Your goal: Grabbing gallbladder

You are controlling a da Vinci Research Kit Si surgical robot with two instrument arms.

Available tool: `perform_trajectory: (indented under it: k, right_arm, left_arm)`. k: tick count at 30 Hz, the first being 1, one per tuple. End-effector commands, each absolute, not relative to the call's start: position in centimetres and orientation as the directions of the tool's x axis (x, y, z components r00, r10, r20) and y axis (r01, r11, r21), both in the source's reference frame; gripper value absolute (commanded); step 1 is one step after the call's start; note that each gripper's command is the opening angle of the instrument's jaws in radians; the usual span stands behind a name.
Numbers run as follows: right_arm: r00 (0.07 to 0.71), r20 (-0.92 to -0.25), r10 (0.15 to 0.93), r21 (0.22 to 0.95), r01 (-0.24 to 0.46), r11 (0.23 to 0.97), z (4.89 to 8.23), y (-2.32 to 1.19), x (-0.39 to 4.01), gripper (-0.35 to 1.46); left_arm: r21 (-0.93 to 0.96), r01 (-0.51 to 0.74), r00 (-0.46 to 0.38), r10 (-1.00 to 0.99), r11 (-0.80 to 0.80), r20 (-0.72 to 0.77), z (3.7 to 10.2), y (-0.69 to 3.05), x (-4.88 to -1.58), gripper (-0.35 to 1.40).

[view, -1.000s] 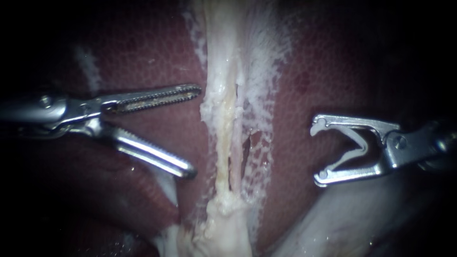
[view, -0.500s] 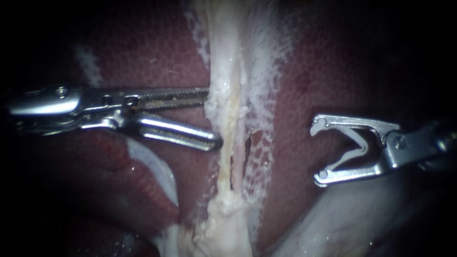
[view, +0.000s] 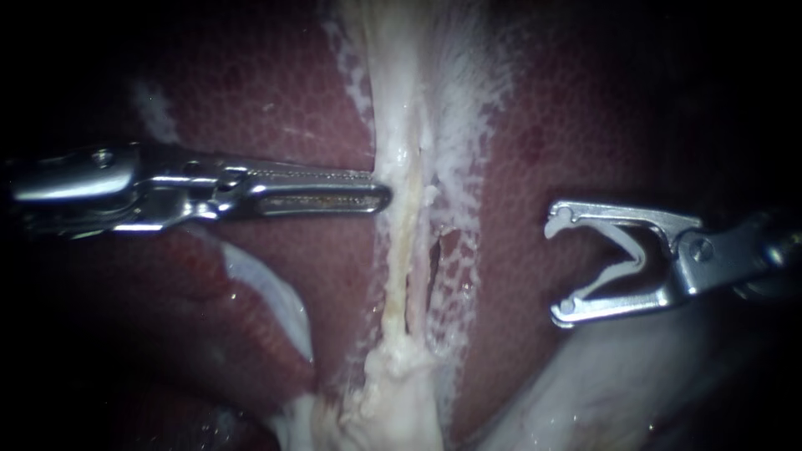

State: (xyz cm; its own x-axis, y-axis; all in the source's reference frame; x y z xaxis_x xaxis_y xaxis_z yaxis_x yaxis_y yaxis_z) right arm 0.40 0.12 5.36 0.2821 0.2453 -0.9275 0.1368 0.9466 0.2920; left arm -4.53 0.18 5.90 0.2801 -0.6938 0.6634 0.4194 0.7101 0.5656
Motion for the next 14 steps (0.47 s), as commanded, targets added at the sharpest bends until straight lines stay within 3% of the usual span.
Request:
perform_trajectory:
  k: [1, 14]
  right_arm:
    - [0.282, -0.928, 0.245, 0.292, 0.137, 0.947, 5.36, 0.12, 0.40, 0.60]
    - [0.282, -0.927, 0.245, 0.292, 0.137, 0.947, 5.36, 0.12, 0.40, 0.60]
  left_arm:
    - [0.565, 0.421, 0.280, -0.694, 0.709, 0.663, 5.90, 0.18, -4.52, -0.35]
    - [0.568, 0.420, 0.282, -0.696, 0.708, 0.660, 5.90, 0.18, -4.51, -0.35]
